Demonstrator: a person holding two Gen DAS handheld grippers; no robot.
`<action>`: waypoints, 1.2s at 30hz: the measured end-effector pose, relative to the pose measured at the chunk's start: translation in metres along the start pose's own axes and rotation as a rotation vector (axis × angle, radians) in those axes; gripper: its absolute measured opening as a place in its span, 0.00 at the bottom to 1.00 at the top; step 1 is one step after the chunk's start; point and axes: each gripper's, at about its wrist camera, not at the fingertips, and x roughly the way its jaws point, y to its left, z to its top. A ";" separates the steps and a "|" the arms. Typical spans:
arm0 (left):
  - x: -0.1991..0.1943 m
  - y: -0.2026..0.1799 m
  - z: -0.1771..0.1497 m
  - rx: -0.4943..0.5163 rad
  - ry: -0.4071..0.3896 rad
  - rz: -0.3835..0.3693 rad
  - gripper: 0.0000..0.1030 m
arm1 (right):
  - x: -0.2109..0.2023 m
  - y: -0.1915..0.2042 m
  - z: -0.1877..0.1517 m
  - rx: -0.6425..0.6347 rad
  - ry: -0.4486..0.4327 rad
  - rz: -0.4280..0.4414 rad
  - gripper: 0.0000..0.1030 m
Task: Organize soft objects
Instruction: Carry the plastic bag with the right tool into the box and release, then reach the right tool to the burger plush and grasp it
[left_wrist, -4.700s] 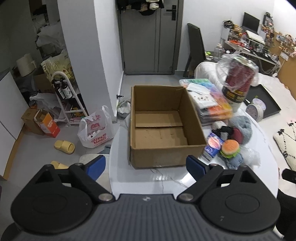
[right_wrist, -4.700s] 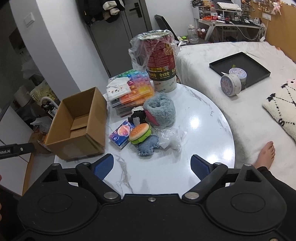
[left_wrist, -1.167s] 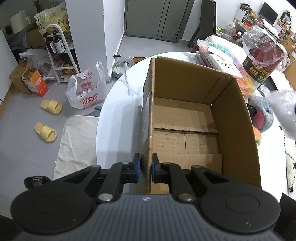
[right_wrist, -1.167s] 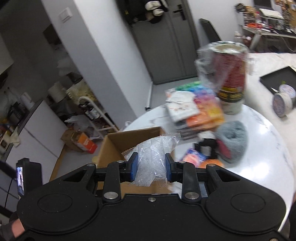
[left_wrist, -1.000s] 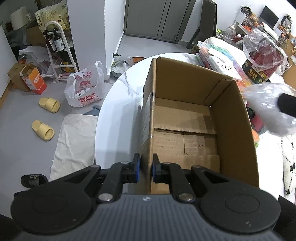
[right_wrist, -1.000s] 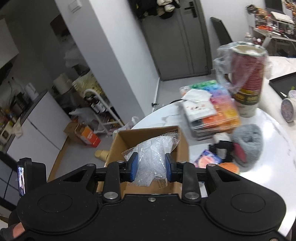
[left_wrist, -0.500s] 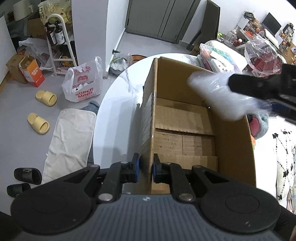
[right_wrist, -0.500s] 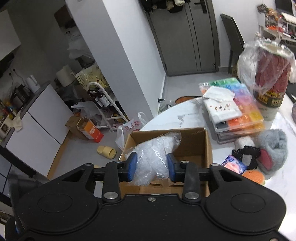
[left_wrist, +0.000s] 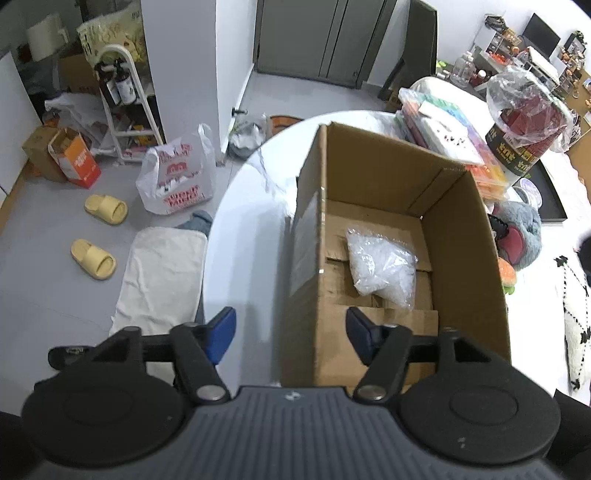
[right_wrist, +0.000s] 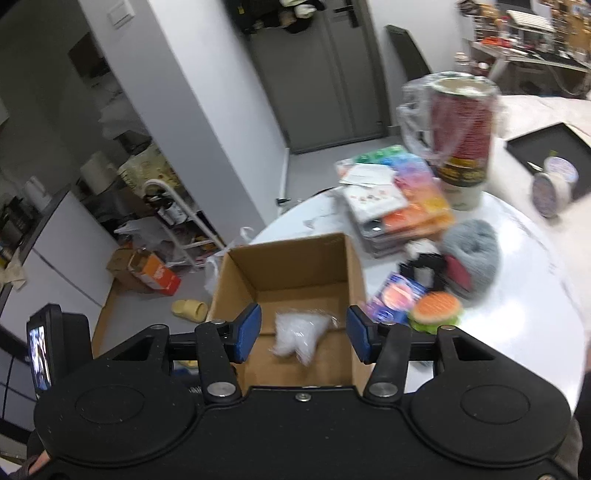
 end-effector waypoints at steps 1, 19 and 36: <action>-0.002 0.001 0.000 0.000 -0.005 -0.003 0.67 | -0.005 -0.001 -0.002 0.004 -0.003 -0.011 0.51; -0.024 -0.001 -0.002 0.080 -0.041 0.009 0.80 | -0.015 -0.051 -0.024 0.161 -0.018 -0.114 0.73; 0.009 -0.019 0.011 0.097 -0.006 0.035 0.80 | 0.071 -0.111 -0.010 0.226 0.083 -0.144 0.65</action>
